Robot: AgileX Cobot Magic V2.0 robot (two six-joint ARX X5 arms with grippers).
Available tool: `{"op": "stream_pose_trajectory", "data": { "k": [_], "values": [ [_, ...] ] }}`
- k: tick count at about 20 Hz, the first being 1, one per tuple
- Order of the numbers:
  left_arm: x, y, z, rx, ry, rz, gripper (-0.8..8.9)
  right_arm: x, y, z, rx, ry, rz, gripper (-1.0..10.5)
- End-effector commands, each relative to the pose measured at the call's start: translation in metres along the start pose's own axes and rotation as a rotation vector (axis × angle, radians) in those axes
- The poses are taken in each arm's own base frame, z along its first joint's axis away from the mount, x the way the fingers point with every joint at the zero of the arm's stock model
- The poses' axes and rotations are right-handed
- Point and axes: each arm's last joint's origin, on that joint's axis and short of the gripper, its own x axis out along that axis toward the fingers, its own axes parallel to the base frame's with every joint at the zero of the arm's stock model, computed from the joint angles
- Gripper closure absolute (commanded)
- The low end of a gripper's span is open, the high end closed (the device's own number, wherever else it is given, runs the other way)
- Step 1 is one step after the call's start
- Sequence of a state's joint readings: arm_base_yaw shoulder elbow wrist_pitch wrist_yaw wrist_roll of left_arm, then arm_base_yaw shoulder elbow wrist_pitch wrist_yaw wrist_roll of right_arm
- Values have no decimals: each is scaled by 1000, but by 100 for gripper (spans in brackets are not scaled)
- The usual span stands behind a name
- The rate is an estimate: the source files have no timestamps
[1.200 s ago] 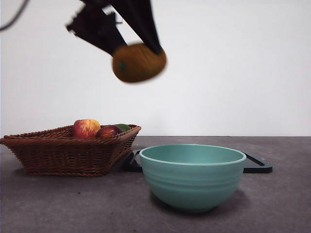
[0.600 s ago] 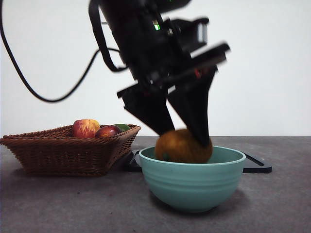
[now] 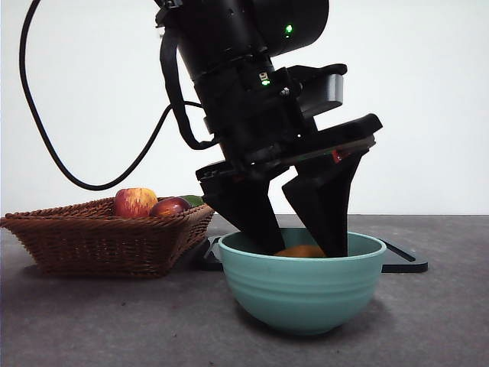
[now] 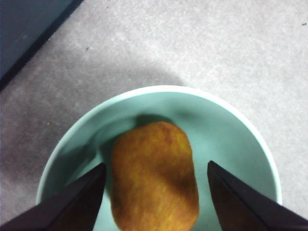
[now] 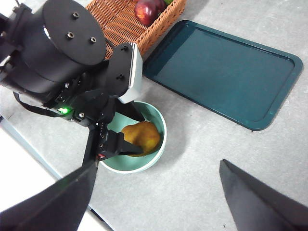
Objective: Pick up the wifruite, put it on the bowl, pick up the plate, put it on desk
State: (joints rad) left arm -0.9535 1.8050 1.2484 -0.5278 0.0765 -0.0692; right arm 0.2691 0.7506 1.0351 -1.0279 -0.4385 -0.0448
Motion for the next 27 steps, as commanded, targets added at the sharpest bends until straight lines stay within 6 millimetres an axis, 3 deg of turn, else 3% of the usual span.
{"op": "stream_pose_trajectory", "data": {
  "k": [1,4,7,11,15,21,24,27],
  "values": [
    [4,-6,4,12,0,-5,468,-3,2,5,-5,-19,2,536],
    [-7,-7,6,13,-28,-8,469,-3,2,5,-5,-19,2,536],
    [-36,-9,11,0,-109,-15,469,-3,2,5,-5,-19,2,536],
    [-93,-3,13,-21,-266,-12,469,-3,2,5,-5,-19,2,536],
    [-155,17,7,-95,-438,22,469,-3,2,5,-5,-19,2,536],
    [-227,57,-26,-244,-583,151,469,-3,2,5,-5,-19,2,536],
    [-248,68,-49,-286,-592,203,469,-3,2,5,-6,-19,2,536],
    [-257,71,-73,-297,-583,175,469,-3,2,5,-5,-19,2,536]
  ]
}}
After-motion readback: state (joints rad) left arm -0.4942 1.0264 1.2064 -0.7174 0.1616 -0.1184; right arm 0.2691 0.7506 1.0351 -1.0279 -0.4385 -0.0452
